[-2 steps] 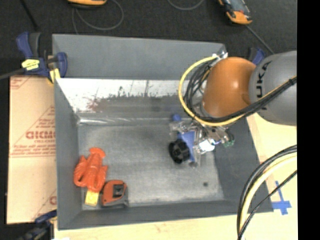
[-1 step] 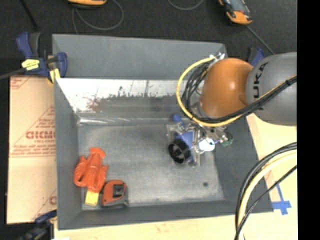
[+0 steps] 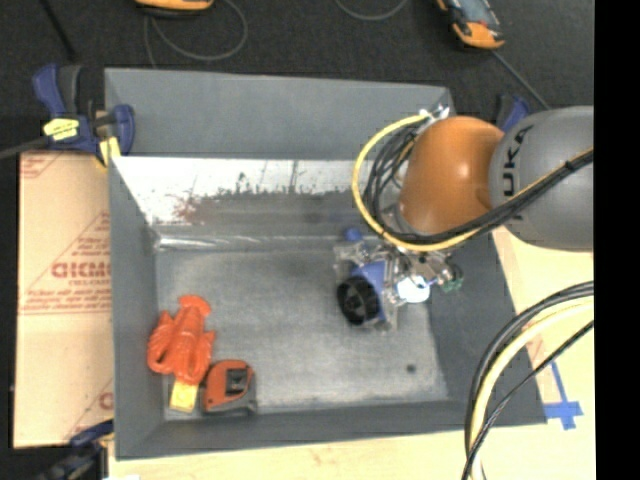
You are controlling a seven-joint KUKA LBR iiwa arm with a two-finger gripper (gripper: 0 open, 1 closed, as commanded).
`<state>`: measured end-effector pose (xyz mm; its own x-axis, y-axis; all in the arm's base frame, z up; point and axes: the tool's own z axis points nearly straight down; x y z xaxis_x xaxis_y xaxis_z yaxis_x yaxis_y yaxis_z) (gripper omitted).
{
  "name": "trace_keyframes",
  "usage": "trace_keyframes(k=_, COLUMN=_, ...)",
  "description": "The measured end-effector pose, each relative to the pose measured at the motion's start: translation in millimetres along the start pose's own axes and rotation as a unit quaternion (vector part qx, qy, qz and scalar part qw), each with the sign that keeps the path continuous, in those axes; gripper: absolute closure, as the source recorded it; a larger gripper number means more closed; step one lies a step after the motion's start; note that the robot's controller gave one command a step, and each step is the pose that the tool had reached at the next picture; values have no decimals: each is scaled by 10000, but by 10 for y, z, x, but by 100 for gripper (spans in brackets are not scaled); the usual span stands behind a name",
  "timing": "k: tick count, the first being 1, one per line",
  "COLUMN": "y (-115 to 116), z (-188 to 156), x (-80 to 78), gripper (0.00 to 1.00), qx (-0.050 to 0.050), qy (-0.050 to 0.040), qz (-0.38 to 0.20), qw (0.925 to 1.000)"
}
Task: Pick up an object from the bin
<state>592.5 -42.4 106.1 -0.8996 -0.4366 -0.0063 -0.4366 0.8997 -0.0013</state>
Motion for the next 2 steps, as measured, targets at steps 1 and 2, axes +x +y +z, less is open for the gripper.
trace_keyframes(k=1, y=-115, z=26, x=-65, gripper=0, qx=7, qy=7, qz=-1057, qw=9944)
trace_keyframes(k=2, y=-216, z=133, x=-181, gripper=0, qx=9, qy=6, qz=-1528, qw=9883)
